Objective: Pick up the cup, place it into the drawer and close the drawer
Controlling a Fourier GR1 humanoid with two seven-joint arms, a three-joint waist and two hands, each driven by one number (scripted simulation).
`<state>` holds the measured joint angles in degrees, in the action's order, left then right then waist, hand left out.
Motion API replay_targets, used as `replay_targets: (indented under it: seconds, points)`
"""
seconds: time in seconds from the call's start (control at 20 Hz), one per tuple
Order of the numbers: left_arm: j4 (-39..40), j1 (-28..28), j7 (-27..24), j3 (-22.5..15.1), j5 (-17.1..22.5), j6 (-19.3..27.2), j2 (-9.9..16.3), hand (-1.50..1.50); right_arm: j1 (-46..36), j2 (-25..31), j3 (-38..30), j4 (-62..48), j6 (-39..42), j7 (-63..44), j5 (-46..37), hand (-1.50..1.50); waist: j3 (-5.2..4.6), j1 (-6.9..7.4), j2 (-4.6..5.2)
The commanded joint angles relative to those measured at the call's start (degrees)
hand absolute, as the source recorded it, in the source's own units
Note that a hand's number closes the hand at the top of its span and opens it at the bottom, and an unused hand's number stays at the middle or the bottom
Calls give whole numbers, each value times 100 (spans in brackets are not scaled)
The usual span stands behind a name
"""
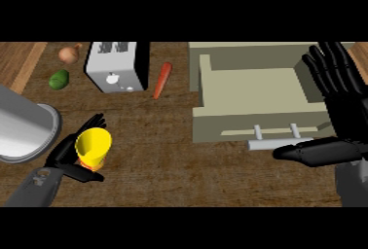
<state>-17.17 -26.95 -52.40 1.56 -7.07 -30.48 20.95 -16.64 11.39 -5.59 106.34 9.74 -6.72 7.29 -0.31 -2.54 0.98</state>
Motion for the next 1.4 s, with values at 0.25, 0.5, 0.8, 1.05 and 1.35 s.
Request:
replay_targets:
  seconds: [0.25, 0.5, 0.8, 1.05, 1.35]
  points:
    - [-398, 74, -1401, -68, 137, -536, -287, 150, -15, 43, -51, 67, -1, -128, 50, -150, -13, 48, -25]
    - [-396, 24, -1862, 129, 186, 461, -456, 150, 2, 21, -5, -34, 28, -87, 15, -150, -7, 57, -9]
    - [-375, -60, -1286, 1383, 1312, 2057, -1029, 150, -27, 137, -244, -115, 31, -21, 86, -150, 12, 192, -59]
    - [-559, -318, -1519, 1505, 1456, 2066, -1377, 150, 230, 64, -143, -23, 93, 182, -7, -150, 23, 173, -76]
    - [-1670, -932, -261, 1044, 1300, 2314, -1605, 150, 60, 207, -328, -288, 126, 188, 9, -150, 40, 315, -136]
